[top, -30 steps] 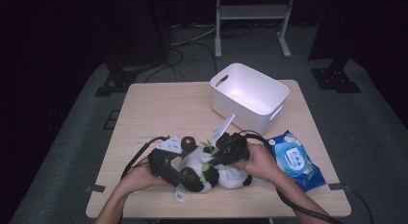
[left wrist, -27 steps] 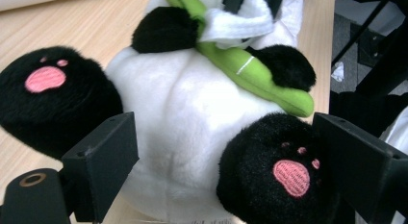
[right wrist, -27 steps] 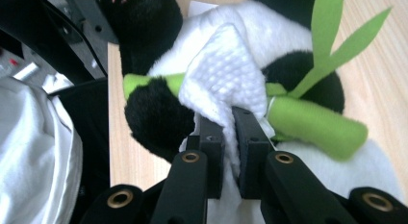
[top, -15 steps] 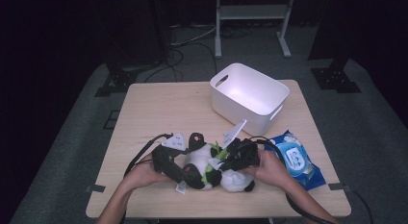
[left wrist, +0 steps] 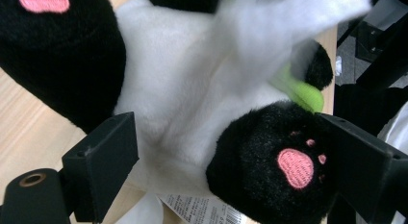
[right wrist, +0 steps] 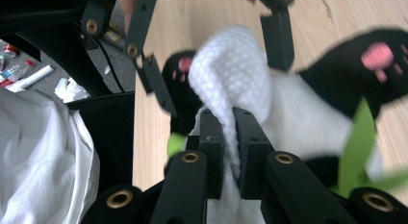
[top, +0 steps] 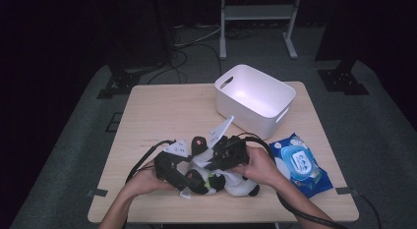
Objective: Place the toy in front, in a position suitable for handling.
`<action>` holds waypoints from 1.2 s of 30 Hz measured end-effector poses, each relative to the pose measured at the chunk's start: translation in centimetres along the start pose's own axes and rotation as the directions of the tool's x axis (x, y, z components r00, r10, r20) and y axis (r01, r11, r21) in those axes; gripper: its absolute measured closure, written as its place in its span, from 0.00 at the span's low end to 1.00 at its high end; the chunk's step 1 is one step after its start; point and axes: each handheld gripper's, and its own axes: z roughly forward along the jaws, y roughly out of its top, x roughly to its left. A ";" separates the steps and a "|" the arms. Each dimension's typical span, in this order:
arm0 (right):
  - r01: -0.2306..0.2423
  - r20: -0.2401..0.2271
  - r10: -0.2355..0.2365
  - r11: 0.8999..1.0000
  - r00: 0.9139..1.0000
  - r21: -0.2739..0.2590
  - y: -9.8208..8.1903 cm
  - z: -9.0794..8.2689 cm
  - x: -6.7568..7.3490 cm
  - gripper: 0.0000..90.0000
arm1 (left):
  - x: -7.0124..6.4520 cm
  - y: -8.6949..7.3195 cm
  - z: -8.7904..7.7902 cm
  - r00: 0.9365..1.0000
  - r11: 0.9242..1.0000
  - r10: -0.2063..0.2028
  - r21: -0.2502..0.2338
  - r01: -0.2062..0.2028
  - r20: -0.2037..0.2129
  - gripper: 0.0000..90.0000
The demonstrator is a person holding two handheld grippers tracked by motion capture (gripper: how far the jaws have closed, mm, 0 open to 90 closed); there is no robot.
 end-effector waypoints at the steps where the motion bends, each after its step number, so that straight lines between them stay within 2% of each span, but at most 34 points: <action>1: 0.004 -0.002 -0.004 1.000 1.000 0.007 0.3 0.4 -0.1 0.92 | 0.0 0.0 0.0 1.000 1.000 -0.001 0.001 0.001 0.002 0.11; 6: 0.007 -0.033 -0.006 0.999 0.999 0.041 0.8 2.2 -0.7 0.92 | 0.1 -0.1 0.4 1.000 1.000 -0.003 0.011 0.003 0.004 0.11; 9: 0.015 -0.044 -0.013 0.998 0.999 0.054 0.6 2.6 -0.7 0.92 | 0.2 -0.2 0.6 1.000 1.000 -0.009 0.015 0.008 0.015 0.10; 11: 0.017 -0.037 -0.015 0.998 0.999 0.055 0.7 2.4 -0.7 0.92 | 0.1 -0.2 0.7 1.000 1.000 -0.011 0.015 0.011 0.008 0.10; 12: 0.015 -0.008 -0.014 0.999 1.000 0.052 0.9 1.8 -0.7 0.92 | 0.2 -0.2 0.8 1.000 0.999 -0.002 0.034 0.002 -0.004 0.10; 13: 0.015 -0.008 -0.014 0.999 1.000 0.052 0.9 1.8 -0.7 0.92 | 0.2 -0.2 0.8 1.000 0.999 -0.002 0.034 0.002 -0.004 0.10; 15: 0.005 0.038 -0.006 1.000 0.999 0.024 1.2 1.0 -1.2 0.91 | 0.3 -0.1 1.0 1.000 0.999 -0.002 0.047 0.002 -0.011 0.10; 17: 0.000 0.048 -0.001 1.000 0.999 0.024 1.2 0.9 -1.3 0.91 | 0.3 -0.2 0.9 1.000 0.999 -0.006 0.045 0.007 -0.010 0.10; 20: -0.026 0.036 0.025 0.999 0.999 0.045 0.7 1.3 -1.7 0.91 | 0.3 -0.2 0.8 1.000 0.999 -0.011 0.030 0.011 -0.004 0.10; 21: -0.026 0.020 0.026 0.999 0.999 0.041 0.4 1.7 -1.9 0.91 | 0.2 -0.2 0.7 1.000 1.000 -0.010 0.028 0.010 -0.001 0.10; 22: -0.045 -0.016 0.046 0.999 0.999 0.029 0.1 1.9 -2.0 0.91 | 0.1 -0.1 0.5 1.000 1.000 -0.004 0.028 0.004 -0.005 0.10; 26: -0.054 -0.043 0.054 0.998 0.998 0.019 -0.4 2.4 -1.7 0.91 | -0.2 0.3 -0.1 1.000 1.000 0.011 0.013 -0.011 -0.010 0.10; 32: -0.061 -0.054 0.062 0.998 0.997 0.014 -0.7 2.4 -1.5 0.91 | -0.3 1.1 -1.1 0.999 0.999 0.032 0.012 -0.032 -0.022 0.10; 36: -0.059 -0.052 0.059 0.998 0.997 0.010 -0.8 2.5 -1.4 0.91 | -0.2 1.2 -1.2 1.000 1.000 0.028 0.013 -0.028 -0.009 0.10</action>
